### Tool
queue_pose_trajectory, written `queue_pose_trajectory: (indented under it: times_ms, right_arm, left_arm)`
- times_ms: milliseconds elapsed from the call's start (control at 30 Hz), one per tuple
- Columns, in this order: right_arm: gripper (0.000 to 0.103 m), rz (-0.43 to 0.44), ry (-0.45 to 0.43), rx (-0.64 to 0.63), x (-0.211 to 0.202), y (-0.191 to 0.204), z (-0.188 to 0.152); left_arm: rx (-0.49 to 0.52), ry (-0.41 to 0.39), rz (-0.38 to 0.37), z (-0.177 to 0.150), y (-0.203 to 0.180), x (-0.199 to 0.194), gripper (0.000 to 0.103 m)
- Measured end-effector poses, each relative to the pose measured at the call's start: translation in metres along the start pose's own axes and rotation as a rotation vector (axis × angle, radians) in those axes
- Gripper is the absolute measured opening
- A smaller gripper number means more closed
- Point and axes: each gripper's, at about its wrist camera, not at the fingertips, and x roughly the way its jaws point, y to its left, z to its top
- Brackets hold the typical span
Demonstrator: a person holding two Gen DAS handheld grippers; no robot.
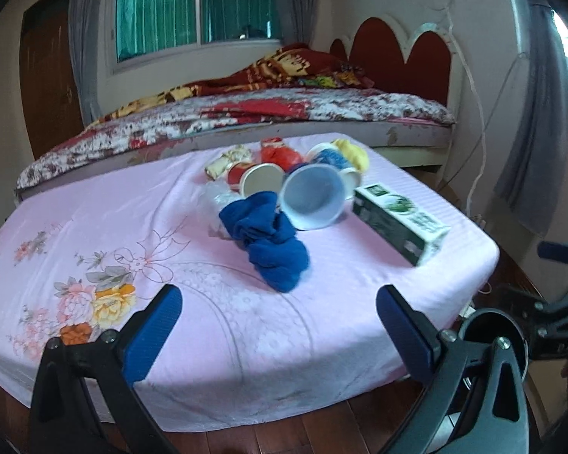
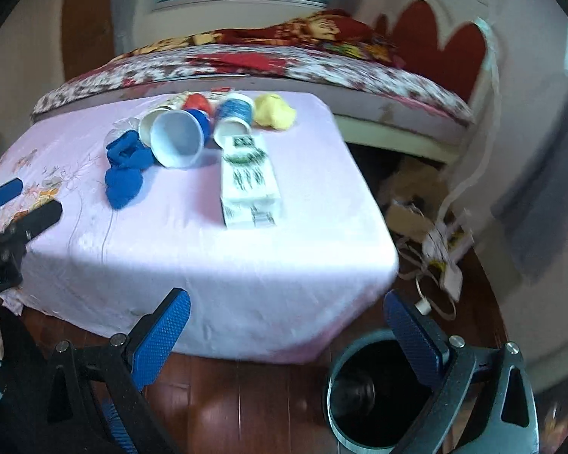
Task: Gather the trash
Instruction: 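Grasp the blue towel with the left tool while the right tool grasps the milk carton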
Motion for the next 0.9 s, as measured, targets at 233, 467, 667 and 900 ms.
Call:
queue_pose_trajectory:
  times_ms: [233, 467, 667, 900]
  right_arm:
    - [0.09, 0.077, -0.016, 0.043, 0.06, 0.007, 0.036]
    - [0.085, 0.073, 0.004, 0.025, 0.1, 0.014, 0.052]
    - [0.06, 0.111, 0.032, 0.066, 0.11, 0.01, 0.046]
    - [0.058, 0.097, -0.008, 0.04, 0.094, 0.011, 0.042]
  left_arm:
    - [-0.049, 0.046, 0.013, 0.013, 0.011, 0.048, 0.092]
    - [-0.054, 0.098, 0.011, 0.015, 0.01, 0.088, 0.084]
    - [-0.062, 0.121, -0.03, 0.015, 0.005, 0.104, 0.069]
    - [-0.046, 0.107, -0.089, 0.013, -0.003, 0.088, 0.036]
